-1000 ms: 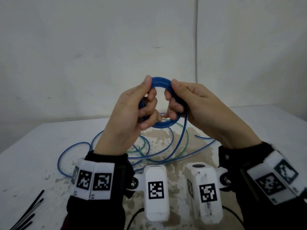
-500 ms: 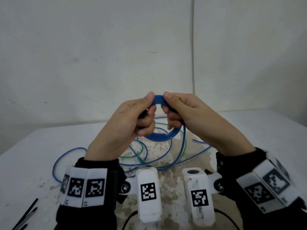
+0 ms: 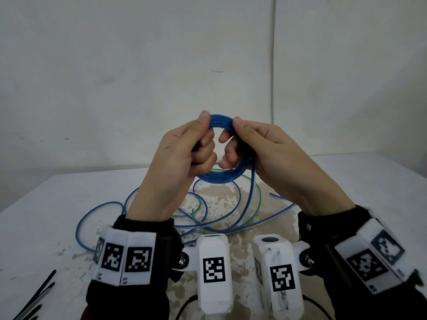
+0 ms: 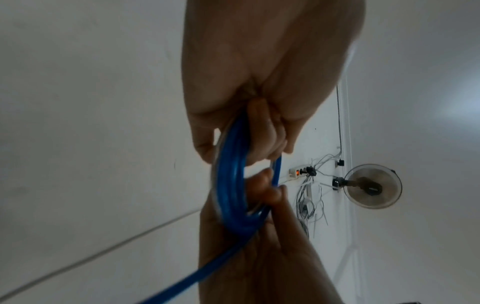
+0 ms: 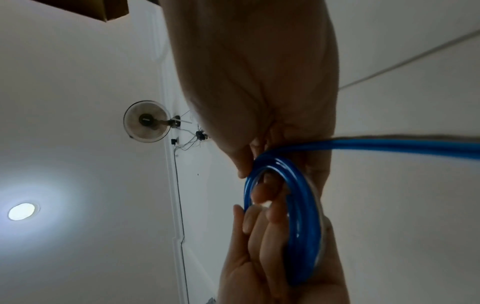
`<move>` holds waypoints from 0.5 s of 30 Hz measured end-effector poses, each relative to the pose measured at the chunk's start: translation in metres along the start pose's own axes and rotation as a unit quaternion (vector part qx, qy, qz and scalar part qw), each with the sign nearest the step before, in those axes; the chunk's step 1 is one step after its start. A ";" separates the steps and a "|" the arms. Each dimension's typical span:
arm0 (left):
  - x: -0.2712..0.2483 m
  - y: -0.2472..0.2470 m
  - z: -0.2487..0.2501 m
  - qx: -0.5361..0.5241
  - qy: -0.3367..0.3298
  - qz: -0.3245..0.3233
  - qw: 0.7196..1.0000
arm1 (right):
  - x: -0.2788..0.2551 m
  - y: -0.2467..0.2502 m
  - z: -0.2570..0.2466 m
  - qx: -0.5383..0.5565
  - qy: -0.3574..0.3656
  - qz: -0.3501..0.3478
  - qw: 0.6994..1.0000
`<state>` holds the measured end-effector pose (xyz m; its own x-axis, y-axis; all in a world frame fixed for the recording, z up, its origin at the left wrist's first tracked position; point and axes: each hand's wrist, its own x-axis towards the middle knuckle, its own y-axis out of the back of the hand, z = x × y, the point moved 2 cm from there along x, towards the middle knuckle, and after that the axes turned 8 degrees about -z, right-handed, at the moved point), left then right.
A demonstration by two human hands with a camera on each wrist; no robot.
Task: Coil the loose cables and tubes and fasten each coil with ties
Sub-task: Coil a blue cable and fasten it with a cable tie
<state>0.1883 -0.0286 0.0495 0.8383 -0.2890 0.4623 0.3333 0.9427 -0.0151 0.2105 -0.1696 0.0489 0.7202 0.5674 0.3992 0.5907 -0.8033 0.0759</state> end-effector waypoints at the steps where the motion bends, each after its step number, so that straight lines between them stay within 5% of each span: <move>1: 0.001 -0.001 0.000 -0.006 -0.014 0.007 1.000 | 0.001 0.001 0.000 0.000 0.003 0.007 1.000; 6: 0.001 0.001 -0.006 0.002 0.048 -0.036 0.998 | -0.003 0.006 -0.001 -0.057 -0.010 -0.006 0.998; 12: 0.004 -0.005 0.002 -0.074 -0.062 0.037 0.995 | 0.000 0.002 0.000 0.063 0.009 0.004 0.998; 15: 0.004 -0.002 -0.001 -0.083 -0.008 -0.016 0.996 | -0.001 0.006 0.001 0.042 0.006 -0.003 0.999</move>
<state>0.1917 -0.0321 0.0505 0.8201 -0.3143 0.4782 0.4270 0.8925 -0.1456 0.2136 -0.1744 0.0481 0.7116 0.5701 0.4107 0.6248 -0.7808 0.0012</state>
